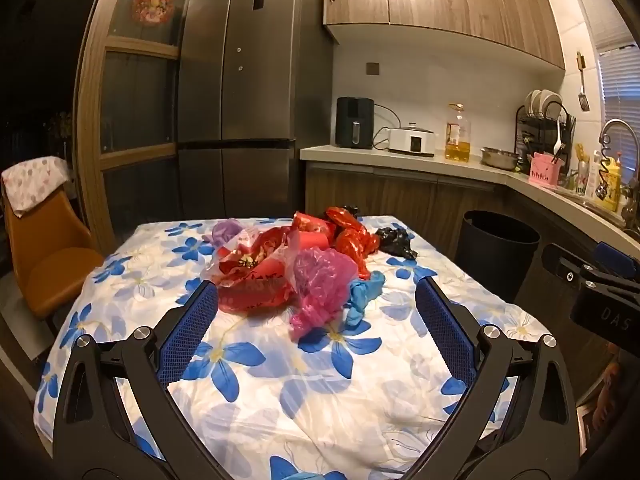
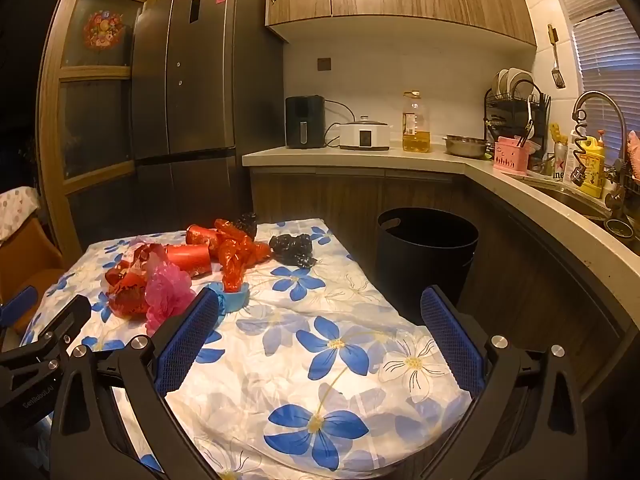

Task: Collect trash

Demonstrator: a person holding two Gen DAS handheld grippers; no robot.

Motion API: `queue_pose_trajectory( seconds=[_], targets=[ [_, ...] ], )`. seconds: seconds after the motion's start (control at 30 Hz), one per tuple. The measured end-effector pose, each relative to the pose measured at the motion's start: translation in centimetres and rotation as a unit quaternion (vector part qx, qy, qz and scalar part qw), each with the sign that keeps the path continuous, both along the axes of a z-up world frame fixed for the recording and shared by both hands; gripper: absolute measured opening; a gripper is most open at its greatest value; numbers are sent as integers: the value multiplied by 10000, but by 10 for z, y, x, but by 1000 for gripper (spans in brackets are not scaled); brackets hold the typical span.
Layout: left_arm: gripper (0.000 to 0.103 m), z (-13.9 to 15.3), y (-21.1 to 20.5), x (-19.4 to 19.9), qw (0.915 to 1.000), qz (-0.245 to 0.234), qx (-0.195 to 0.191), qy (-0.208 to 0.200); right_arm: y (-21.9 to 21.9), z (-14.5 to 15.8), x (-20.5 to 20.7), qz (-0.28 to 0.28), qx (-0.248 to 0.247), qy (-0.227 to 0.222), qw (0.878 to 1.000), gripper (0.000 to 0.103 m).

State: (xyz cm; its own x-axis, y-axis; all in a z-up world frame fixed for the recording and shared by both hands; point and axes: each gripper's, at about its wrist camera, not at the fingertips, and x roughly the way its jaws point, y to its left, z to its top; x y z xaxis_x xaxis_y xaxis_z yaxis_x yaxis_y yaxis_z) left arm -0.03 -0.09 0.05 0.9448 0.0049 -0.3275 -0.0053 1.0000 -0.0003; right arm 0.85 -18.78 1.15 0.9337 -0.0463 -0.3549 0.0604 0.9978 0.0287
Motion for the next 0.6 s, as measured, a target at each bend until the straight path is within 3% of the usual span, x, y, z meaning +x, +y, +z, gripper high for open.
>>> queue_pose_trajectory(
  seconds=[0.1, 0.6],
  targets=[
    [97, 3, -5, -8, 9998, 4, 22, -207, 0, 1, -1, 0, 6, -25, 10000, 98],
    [97, 3, 4, -2, 9998, -15, -180, -42, 0, 1, -1, 5, -4, -36, 10000, 98]
  ],
)
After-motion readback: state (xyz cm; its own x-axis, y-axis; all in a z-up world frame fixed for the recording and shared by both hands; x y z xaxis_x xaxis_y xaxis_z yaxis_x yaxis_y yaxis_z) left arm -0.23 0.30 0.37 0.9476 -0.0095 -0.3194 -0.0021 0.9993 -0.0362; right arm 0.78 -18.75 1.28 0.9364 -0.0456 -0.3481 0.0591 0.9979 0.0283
